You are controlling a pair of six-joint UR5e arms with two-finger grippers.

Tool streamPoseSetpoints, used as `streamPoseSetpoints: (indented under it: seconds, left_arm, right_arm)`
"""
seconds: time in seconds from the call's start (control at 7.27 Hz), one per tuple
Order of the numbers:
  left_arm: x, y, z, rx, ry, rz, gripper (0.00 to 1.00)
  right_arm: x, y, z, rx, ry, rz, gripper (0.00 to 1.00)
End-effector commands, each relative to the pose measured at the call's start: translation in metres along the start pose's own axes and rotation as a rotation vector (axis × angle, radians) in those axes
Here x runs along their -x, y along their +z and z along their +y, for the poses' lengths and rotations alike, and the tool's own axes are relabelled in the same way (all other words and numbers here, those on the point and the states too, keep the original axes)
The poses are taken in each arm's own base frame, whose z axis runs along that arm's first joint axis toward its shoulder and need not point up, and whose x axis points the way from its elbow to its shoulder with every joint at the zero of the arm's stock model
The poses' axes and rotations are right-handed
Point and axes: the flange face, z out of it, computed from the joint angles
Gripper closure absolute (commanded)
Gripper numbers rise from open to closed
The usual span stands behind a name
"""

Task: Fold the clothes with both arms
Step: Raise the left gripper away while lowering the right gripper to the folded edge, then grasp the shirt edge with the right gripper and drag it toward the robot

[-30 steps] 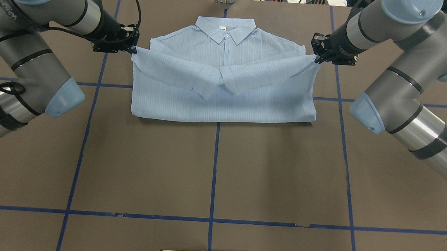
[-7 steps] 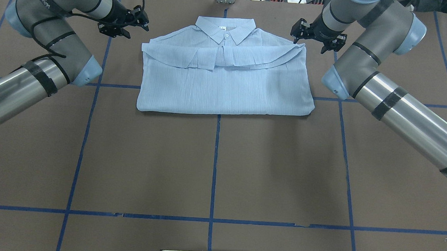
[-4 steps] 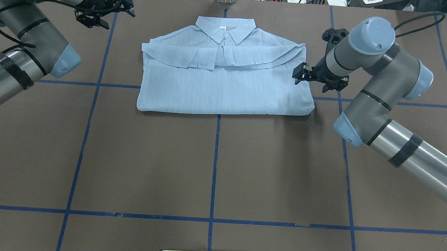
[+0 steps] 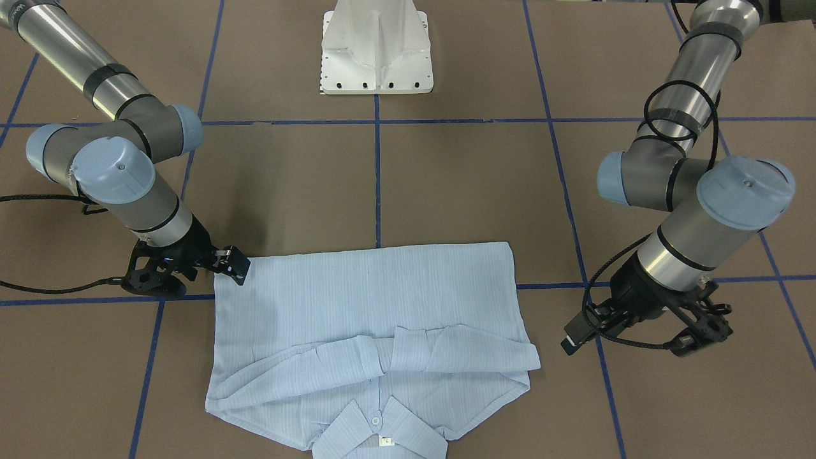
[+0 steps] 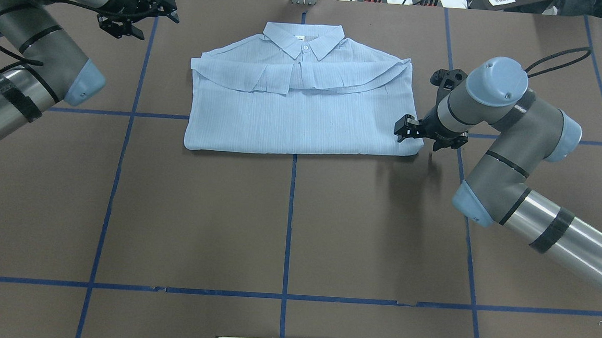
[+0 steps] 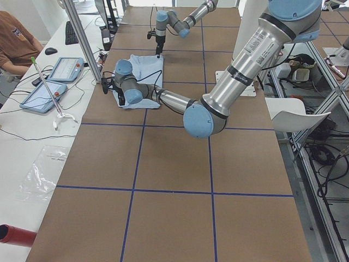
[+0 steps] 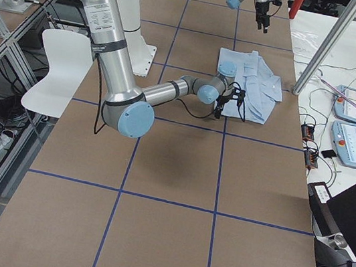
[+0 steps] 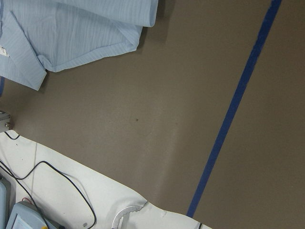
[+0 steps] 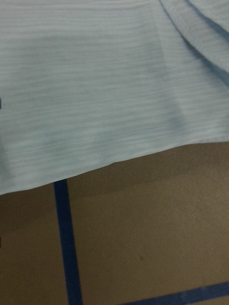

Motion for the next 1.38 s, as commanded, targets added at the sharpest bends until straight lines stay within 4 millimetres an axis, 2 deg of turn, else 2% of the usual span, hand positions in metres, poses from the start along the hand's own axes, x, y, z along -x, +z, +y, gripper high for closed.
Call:
streamPoseSetpoints:
  seconds: [0.0,0.14,0.41,0.69,0.83,0.96,1.24]
  left_arm:
    - [0.000,0.000,0.000,0.000,0.000,0.000,0.00]
    - [0.000,0.000,0.000,0.000,0.000,0.000,0.01]
    - [0.009,0.002,0.000,0.000,-0.005,-0.011,0.02]
    - [0.014,0.003,0.000,-0.001,-0.009,-0.016,0.04]
    - [0.013,0.002,-0.001,-0.002,-0.008,-0.013,0.04]
    - [0.011,-0.006,0.003,-0.006,0.000,0.002,0.04]
    - [0.015,-0.024,0.015,-0.013,0.015,0.027,0.04]
  right_arm:
    - [-0.010,0.007,0.005,0.018,-0.009,0.012,0.93]
    - [-0.012,0.005,0.006,0.018,-0.010,0.010,1.00]
    - [-0.006,-0.006,0.010,0.023,-0.019,-0.014,1.00]
    - [0.004,-0.031,0.019,0.038,-0.012,-0.011,1.00]
    - [-0.008,-0.045,0.033,0.043,-0.008,-0.002,1.00]
    - [-0.036,-0.060,0.061,0.049,-0.018,-0.005,1.00]
    - [-0.090,-0.095,0.149,0.111,-0.069,0.001,1.00]
